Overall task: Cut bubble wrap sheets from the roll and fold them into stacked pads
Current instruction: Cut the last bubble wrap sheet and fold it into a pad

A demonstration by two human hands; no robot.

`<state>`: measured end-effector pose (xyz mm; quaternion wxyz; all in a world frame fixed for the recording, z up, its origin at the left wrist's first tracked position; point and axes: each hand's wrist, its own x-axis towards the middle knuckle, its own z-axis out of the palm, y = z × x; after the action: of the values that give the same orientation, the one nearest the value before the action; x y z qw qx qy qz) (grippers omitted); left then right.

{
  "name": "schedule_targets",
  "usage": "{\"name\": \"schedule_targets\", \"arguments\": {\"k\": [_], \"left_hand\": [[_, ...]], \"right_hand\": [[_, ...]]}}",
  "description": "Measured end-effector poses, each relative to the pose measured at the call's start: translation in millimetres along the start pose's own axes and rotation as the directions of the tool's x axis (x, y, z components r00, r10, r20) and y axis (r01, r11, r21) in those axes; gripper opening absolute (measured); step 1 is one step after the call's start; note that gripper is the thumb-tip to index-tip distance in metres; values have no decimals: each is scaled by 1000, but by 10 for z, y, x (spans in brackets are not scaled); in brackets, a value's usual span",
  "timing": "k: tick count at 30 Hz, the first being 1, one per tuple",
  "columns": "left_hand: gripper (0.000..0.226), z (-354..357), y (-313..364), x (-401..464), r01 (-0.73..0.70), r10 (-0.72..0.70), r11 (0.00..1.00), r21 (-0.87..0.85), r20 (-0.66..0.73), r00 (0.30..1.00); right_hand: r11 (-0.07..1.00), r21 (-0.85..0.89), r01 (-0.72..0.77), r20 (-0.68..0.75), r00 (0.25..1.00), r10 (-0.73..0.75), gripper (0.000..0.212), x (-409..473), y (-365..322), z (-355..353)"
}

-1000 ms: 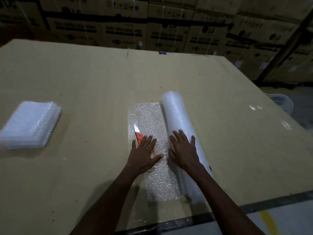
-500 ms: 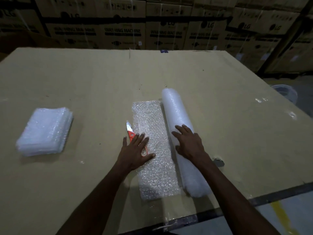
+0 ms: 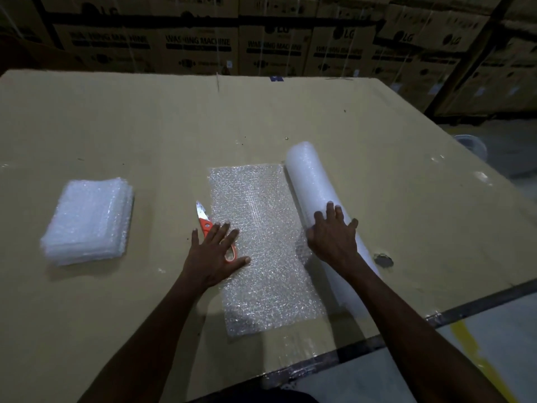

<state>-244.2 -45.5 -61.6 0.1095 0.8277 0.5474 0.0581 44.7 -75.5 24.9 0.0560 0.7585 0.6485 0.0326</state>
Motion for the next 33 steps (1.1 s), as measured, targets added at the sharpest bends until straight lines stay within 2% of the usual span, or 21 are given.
{"name": "schedule_targets", "arguments": {"k": [4, 7, 10, 14, 19, 21, 23, 27, 33], "left_hand": [[95, -29, 78, 80, -29, 38, 996, 85, -99, 994], [98, -20, 264, 188, -27, 46, 991, 135, -140, 989], [108, 68, 442, 249, 11, -3, 995, 100, -78, 997], [105, 196, 489, 222, 46, -43, 998, 38, -69, 997], [102, 203, 480, 212, 46, -43, 998, 32, -78, 996], [101, 202, 489, 213, 50, -48, 998, 34, -74, 996], [101, 207, 485, 208, 51, -49, 998, 26, -73, 996], [101, 197, 483, 207, 56, -55, 998, 10, -74, 996], [101, 171, 488, 206, 59, -58, 998, 12, -55, 997]], "right_hand": [[993, -108, -39, 59, 997, 46, 66, 35, 152, 111], [995, -96, -26, 8, 1000, 27, 59, 78, 286, 40], [997, -71, -30, 0, 1000, 30, 60, 128, 387, -48], [999, -12, -42, 35, 999, 42, 57, 172, 652, 39], [1000, -5, -2, 40, 999, 2, 89, 193, 979, 276], [999, -33, -8, 22, 1000, 9, 94, 178, 1025, 358], [997, -80, -11, -17, 1000, 10, 88, 157, 986, 399], [969, -248, 12, -42, 999, -24, 65, 81, 742, 476], [948, -314, 59, -16, 998, -67, 61, 82, 491, 596]]}}
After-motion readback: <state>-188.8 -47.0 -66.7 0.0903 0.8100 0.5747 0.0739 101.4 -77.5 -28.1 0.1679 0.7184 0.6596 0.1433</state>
